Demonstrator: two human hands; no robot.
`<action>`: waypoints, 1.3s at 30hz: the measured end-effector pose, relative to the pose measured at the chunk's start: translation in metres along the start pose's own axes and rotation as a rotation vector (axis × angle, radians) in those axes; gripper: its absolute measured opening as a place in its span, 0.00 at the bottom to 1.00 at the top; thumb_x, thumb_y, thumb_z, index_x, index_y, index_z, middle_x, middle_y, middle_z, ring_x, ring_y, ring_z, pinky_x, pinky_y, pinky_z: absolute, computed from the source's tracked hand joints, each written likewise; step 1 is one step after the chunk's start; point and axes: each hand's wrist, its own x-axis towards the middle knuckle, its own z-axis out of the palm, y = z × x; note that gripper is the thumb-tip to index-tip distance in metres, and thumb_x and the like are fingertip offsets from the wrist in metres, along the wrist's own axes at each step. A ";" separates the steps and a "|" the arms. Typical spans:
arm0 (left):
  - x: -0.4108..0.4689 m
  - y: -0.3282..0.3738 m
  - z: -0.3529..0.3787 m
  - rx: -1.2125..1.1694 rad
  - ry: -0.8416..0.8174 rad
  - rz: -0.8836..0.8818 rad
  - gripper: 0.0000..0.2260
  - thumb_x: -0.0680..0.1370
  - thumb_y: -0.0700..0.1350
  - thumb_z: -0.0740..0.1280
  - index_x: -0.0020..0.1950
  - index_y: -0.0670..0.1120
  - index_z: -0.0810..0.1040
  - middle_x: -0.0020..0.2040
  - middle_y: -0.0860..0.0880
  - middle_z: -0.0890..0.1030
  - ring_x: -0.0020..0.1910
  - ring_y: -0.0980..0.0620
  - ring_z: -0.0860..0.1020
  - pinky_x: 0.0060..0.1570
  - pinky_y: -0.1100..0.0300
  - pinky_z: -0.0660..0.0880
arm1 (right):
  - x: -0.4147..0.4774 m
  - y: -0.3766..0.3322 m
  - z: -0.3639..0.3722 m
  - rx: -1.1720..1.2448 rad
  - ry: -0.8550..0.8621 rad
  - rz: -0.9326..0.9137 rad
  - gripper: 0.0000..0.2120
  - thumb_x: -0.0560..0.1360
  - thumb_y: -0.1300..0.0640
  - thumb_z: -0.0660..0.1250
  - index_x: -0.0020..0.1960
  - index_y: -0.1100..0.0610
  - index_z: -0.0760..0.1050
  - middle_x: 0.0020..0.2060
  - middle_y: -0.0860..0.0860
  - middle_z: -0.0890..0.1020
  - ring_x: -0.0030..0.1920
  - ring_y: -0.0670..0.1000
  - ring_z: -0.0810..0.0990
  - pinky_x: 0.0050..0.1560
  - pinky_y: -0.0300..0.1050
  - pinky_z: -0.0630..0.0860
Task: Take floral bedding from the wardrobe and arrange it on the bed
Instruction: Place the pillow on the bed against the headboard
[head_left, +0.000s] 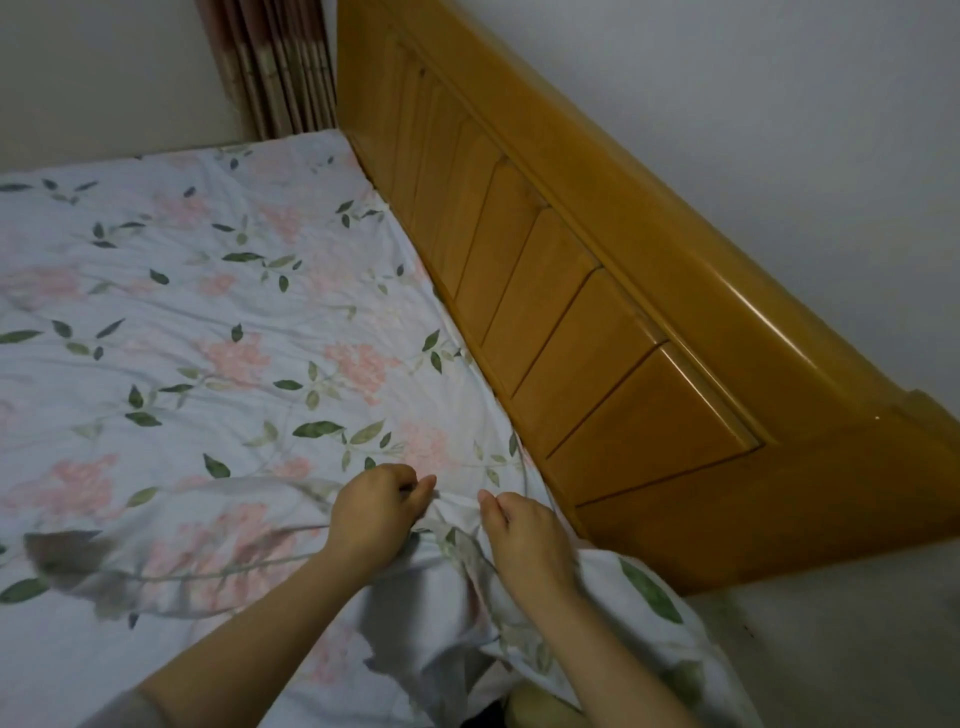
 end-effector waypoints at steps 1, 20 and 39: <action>0.006 0.002 0.001 -0.001 0.005 -0.017 0.22 0.77 0.52 0.63 0.26 0.45 0.63 0.24 0.45 0.69 0.26 0.47 0.71 0.27 0.56 0.61 | 0.006 0.002 0.000 0.001 0.005 -0.004 0.22 0.80 0.45 0.52 0.44 0.59 0.76 0.42 0.56 0.82 0.39 0.52 0.73 0.37 0.43 0.59; 0.131 -0.002 0.031 0.002 0.157 -0.025 0.15 0.75 0.49 0.67 0.32 0.41 0.75 0.33 0.46 0.72 0.34 0.47 0.71 0.35 0.56 0.66 | 0.103 0.018 0.060 0.358 0.229 0.081 0.17 0.80 0.49 0.58 0.34 0.54 0.71 0.26 0.46 0.69 0.27 0.44 0.67 0.27 0.35 0.59; -0.032 -0.126 0.102 -0.272 0.072 -0.689 0.08 0.74 0.50 0.67 0.48 0.46 0.79 0.44 0.48 0.80 0.44 0.50 0.78 0.43 0.59 0.71 | 0.099 0.098 0.134 0.156 -0.448 0.149 0.05 0.77 0.55 0.63 0.50 0.54 0.76 0.46 0.50 0.80 0.48 0.50 0.78 0.42 0.35 0.70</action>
